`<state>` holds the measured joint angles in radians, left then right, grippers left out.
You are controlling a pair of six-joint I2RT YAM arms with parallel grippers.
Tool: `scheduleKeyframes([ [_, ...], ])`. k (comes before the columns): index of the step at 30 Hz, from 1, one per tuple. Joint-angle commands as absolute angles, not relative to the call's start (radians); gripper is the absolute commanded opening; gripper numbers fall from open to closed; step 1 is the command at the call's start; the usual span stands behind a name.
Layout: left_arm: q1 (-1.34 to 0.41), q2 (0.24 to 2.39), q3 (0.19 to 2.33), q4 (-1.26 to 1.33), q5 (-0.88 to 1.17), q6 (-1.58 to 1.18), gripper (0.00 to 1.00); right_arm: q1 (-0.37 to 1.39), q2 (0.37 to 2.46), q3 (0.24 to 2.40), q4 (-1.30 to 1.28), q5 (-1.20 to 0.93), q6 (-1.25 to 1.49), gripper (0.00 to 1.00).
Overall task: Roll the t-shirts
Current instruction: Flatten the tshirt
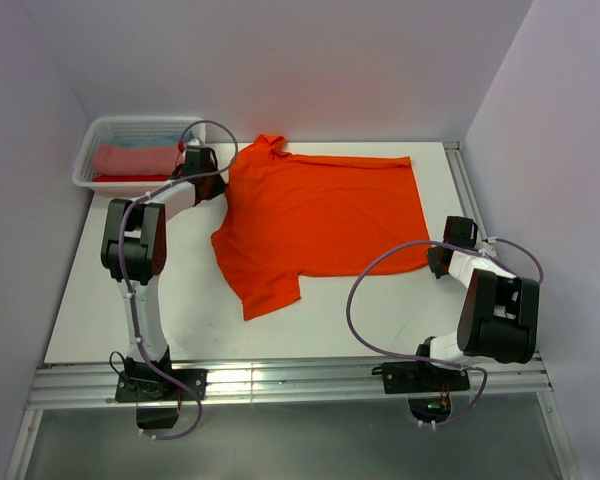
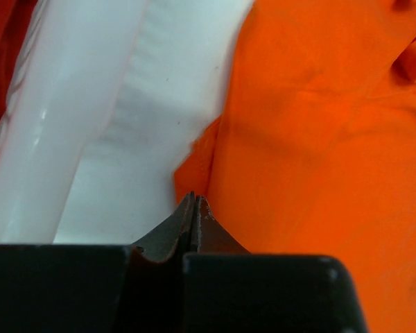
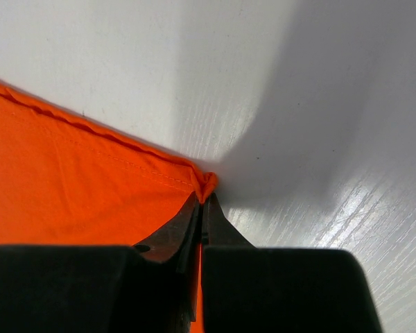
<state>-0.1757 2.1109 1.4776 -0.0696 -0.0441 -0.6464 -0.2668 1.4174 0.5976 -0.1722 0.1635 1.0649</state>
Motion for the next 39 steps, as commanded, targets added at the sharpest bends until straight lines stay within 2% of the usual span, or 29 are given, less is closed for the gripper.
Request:
scheduleKeyframes([
  [1, -0.172, 2.149, 1.540, -0.061, -0.009, -0.621, 0.00, -0.275, 1.442, 0.609, -0.186, 0.167, 1.046, 0.00],
  [15, -0.172, 2.282, 1.658, -0.149, 0.005, -0.617, 0.00, -0.275, 1.444, 0.609, -0.189, 0.167, 1.043, 0.00],
  [22, -0.172, 2.304, 1.706, -0.270, -0.127, -0.597, 0.00, -0.275, 1.443, 0.609, -0.192, 0.169, 1.048, 0.00],
  [25, -0.179, 2.278, 1.663, -0.261, -0.133, -0.592, 0.00, -0.275, 1.442, 0.609, -0.190, 0.167, 1.048, 0.00],
  [29, -0.225, 2.212, 1.585, -0.206, -0.259, -0.578, 0.00, -0.275, 1.440, 0.606, -0.189, 0.167, 1.046, 0.00],
  [39, -0.285, 2.200, 1.591, -0.287, -0.435, -0.549, 0.00, -0.275, 1.440, 0.606, -0.189, 0.166, 1.048, 0.00],
])
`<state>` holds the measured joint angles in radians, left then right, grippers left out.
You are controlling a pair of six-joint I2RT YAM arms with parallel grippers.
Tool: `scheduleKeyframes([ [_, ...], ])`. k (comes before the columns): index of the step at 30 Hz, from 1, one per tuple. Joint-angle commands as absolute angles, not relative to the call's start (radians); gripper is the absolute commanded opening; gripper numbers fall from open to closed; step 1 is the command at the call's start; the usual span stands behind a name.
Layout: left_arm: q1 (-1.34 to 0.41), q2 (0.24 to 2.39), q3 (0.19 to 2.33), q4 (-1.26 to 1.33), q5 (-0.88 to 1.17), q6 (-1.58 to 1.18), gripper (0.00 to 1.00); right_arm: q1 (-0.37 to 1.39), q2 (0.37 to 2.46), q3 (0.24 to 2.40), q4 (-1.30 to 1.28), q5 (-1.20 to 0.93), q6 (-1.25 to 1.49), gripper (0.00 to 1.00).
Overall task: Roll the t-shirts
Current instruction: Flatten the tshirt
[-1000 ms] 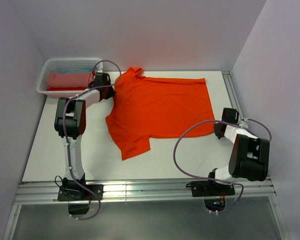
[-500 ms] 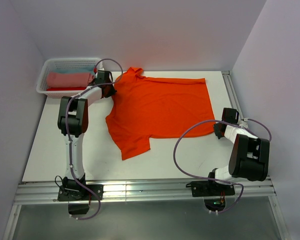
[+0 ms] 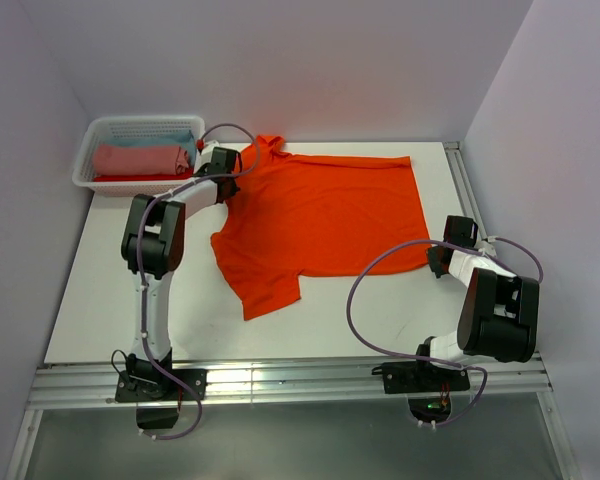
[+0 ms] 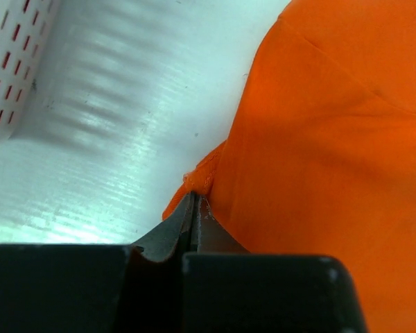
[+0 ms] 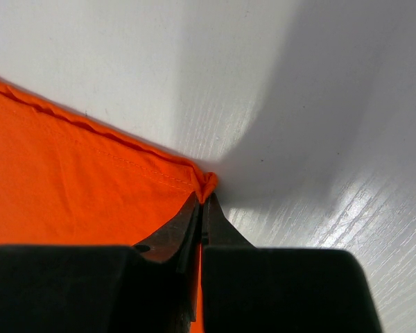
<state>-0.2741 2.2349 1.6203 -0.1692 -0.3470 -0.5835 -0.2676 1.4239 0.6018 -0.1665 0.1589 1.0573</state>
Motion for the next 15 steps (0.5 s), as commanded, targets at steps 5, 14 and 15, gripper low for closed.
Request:
scheduleKeyframes([
  [5, -0.285, 2.224, 1.643, -0.337, -0.552, -0.529, 0.00, -0.273, 1.439, 0.604, -0.187, 0.166, 1.046, 0.00],
  [14, -0.282, 2.260, 1.767, -0.382, -0.620, -0.482, 0.00, -0.275, 1.436, 0.603, -0.187, 0.167, 1.049, 0.00],
  [15, -0.282, 2.260, 1.779, -0.379, -0.621, -0.471, 0.00, -0.275, 1.436, 0.603, -0.187, 0.167, 1.051, 0.00],
])
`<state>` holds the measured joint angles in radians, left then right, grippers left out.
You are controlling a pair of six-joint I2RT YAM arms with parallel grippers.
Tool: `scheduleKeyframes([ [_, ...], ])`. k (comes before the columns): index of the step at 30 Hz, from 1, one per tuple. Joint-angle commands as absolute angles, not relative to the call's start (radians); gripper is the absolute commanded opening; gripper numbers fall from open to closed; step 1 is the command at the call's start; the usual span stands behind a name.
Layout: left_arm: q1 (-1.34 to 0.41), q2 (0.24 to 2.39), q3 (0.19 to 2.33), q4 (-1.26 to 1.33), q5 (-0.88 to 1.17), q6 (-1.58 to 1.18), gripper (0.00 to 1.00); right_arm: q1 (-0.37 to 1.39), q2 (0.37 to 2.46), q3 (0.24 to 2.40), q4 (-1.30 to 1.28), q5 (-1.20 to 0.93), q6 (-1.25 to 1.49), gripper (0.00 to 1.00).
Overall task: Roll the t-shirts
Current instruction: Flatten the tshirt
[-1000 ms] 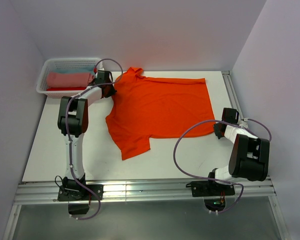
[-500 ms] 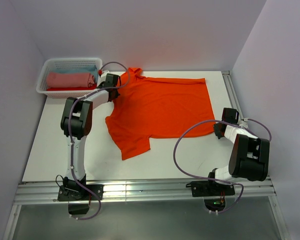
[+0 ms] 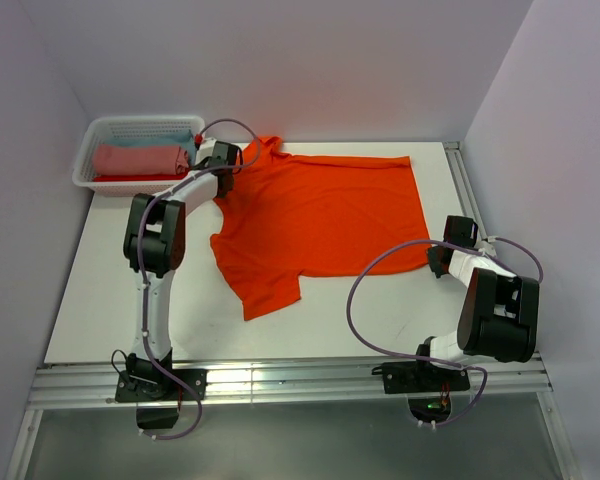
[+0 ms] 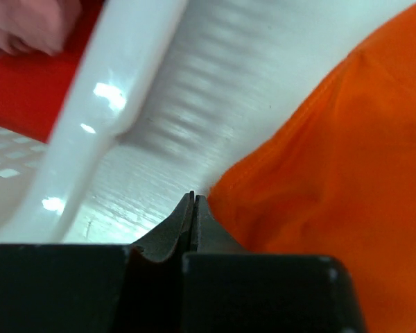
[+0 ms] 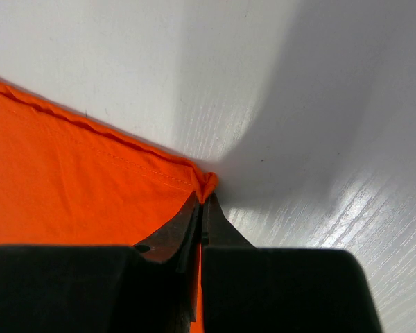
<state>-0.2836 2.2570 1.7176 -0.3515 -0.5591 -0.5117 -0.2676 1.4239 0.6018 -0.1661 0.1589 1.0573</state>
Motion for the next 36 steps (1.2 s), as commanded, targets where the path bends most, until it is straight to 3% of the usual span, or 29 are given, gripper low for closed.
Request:
scheduleKeyframes([
  [1, -0.284, 2.260, 1.784, -0.364, -0.623, -0.466, 0.00, -0.275, 1.436, 0.603, -0.187, 0.167, 1.049, 0.00],
  [8, -0.290, 2.292, 1.888, -0.385, -0.572, -0.456, 0.01, -0.275, 1.434, 0.600, -0.187, 0.167, 1.049, 0.00],
  [12, -0.305, 2.162, 1.720, -0.295, -0.522, -0.468, 0.04, -0.275, 1.439, 0.604, -0.187, 0.166, 1.049, 0.00],
  [15, -0.311, 2.066, 1.628, -0.282, -0.462, -0.488, 0.14, -0.273, 1.436, 0.603, -0.189, 0.166, 1.048, 0.00],
  [16, -0.313, 2.036, 1.609, -0.284, -0.442, -0.494, 0.28, -0.275, 1.436, 0.601, -0.186, 0.167, 1.049, 0.00],
  [20, -0.316, 2.008, 1.548, -0.282, -0.430, -0.506, 0.43, -0.275, 1.422, 0.589, -0.176, 0.170, 1.049, 0.00],
  [36, -0.316, 2.183, 1.658, -0.391, -0.431, -0.541, 0.37, -0.275, 1.424, 0.591, -0.173, 0.163, 1.043, 0.00],
])
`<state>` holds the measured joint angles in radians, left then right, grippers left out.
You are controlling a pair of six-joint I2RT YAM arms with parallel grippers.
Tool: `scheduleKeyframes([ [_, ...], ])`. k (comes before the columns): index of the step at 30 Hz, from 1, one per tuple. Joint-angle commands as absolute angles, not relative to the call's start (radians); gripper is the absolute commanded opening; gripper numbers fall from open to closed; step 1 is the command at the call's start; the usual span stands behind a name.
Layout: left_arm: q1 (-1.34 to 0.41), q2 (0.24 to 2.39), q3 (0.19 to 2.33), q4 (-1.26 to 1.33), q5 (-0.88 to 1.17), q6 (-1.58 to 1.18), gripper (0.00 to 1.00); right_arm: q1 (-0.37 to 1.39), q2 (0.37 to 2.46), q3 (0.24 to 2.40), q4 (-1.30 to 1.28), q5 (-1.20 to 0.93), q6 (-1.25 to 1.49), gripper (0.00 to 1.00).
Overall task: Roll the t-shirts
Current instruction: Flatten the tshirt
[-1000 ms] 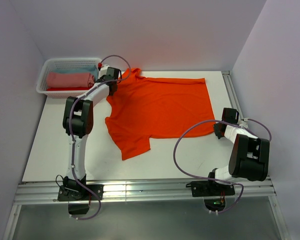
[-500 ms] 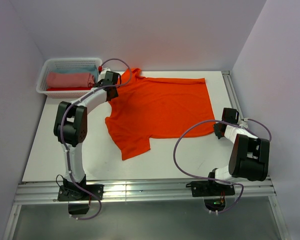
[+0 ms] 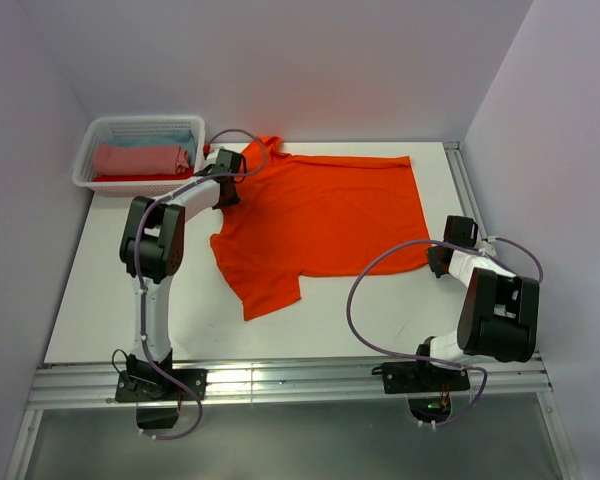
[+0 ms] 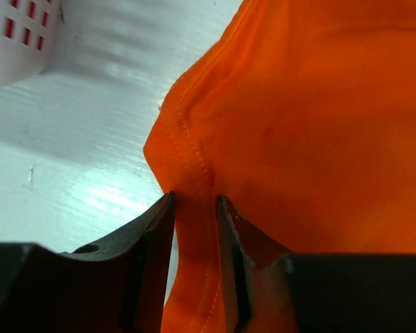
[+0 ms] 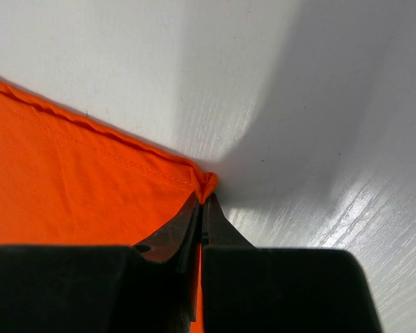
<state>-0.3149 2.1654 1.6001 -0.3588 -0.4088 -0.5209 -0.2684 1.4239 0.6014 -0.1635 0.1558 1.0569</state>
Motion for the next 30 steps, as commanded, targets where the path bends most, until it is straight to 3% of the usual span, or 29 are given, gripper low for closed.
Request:
scheduleKeyframes([
  [1, -0.316, 2.203, 1.669, -0.396, -0.436, -0.540, 0.36, -0.275, 1.425, 0.591, -0.173, 0.163, 1.043, 0.00],
  [9, -0.310, 2.327, 1.792, -0.431, -0.491, -0.525, 0.27, -0.275, 1.424, 0.591, -0.173, 0.164, 1.043, 0.00],
  [17, -0.304, 2.361, 1.839, -0.430, -0.529, -0.523, 0.30, -0.275, 1.422, 0.589, -0.172, 0.161, 1.043, 0.00],
  [23, -0.308, 2.174, 1.680, -0.370, -0.461, -0.522, 0.47, -0.276, 1.420, 0.586, -0.164, 0.158, 1.042, 0.00],
  [25, -0.321, 2.058, 1.570, -0.336, -0.390, -0.517, 0.64, -0.275, 1.417, 0.583, -0.158, 0.153, 1.039, 0.00],
  [26, -0.327, 2.012, 1.528, -0.296, -0.371, -0.523, 0.79, -0.275, 1.414, 0.581, -0.153, 0.150, 1.035, 0.00],
  [27, -0.337, 1.918, 1.485, -0.276, -0.362, -0.531, 0.99, -0.275, 1.414, 0.581, -0.143, 0.144, 1.031, 0.00],
  [30, -0.385, 1.766, 1.358, -0.264, -0.371, -0.554, 1.00, -0.275, 1.402, 0.571, -0.109, 0.126, 1.003, 0.00],
])
